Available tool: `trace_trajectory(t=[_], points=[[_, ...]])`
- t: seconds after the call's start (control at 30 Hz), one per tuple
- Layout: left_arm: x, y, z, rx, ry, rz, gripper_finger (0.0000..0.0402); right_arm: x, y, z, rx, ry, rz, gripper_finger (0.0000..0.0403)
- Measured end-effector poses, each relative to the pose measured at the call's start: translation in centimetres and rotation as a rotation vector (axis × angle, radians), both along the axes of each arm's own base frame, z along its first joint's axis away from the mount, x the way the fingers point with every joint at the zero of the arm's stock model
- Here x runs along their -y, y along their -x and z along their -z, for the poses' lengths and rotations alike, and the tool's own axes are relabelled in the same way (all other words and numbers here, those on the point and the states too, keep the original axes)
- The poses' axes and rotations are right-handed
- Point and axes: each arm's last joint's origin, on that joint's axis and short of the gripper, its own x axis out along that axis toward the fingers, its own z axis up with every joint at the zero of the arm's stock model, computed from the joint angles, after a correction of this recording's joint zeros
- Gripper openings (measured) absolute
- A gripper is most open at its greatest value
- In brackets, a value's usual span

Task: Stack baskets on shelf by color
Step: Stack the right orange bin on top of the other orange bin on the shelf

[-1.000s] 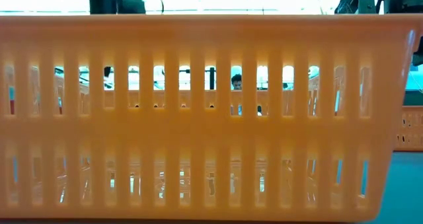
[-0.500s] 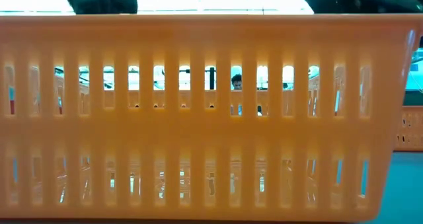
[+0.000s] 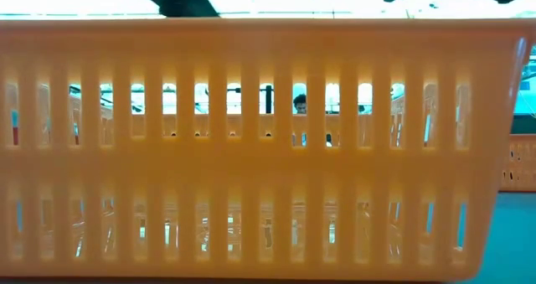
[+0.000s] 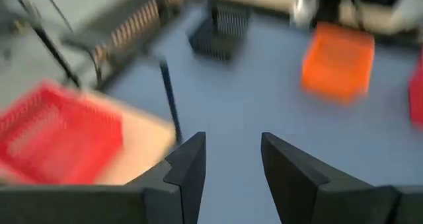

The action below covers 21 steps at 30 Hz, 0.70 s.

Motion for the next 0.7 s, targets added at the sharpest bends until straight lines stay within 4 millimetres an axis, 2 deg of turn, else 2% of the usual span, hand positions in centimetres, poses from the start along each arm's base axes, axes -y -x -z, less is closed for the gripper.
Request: trace_trajectory(t=[0.1,0.2,0.3,0.4,0.57,0.7], points=[[0.1,-2.3,1.6,0.135,-0.079,0.1,0.0147,-0.2,-0.1,1.1,-0.045,-0.008,-0.032,0.0045],[0.3,-4.9,3.2,0.204,-0.108,0.289,0.0147,-0.6,0.6,0.6,-0.014,-0.034,-0.08,0.0045],[0.5,-7.8,4.7,0.195,-0.067,0.428,0.0147,-1.4,1.7,-0.1,0.011,-0.01,-0.198,0.0045],[0.9,-10.8,5.7,0.154,-0.155,0.523,0.0147,-2.1,2.6,-0.4,0.008,0.022,-0.278,0.0045],[1.2,-16.2,6.8,0.038,-0.343,0.647,0.0147,-2.5,3.5,-0.3,-0.044,0.041,-0.278,0.0045],[1.3,-19.9,7.6,-0.032,-0.367,0.68,0.0147,-2.4,4.4,-0.2,-0.087,0.082,-0.267,0.0045]])
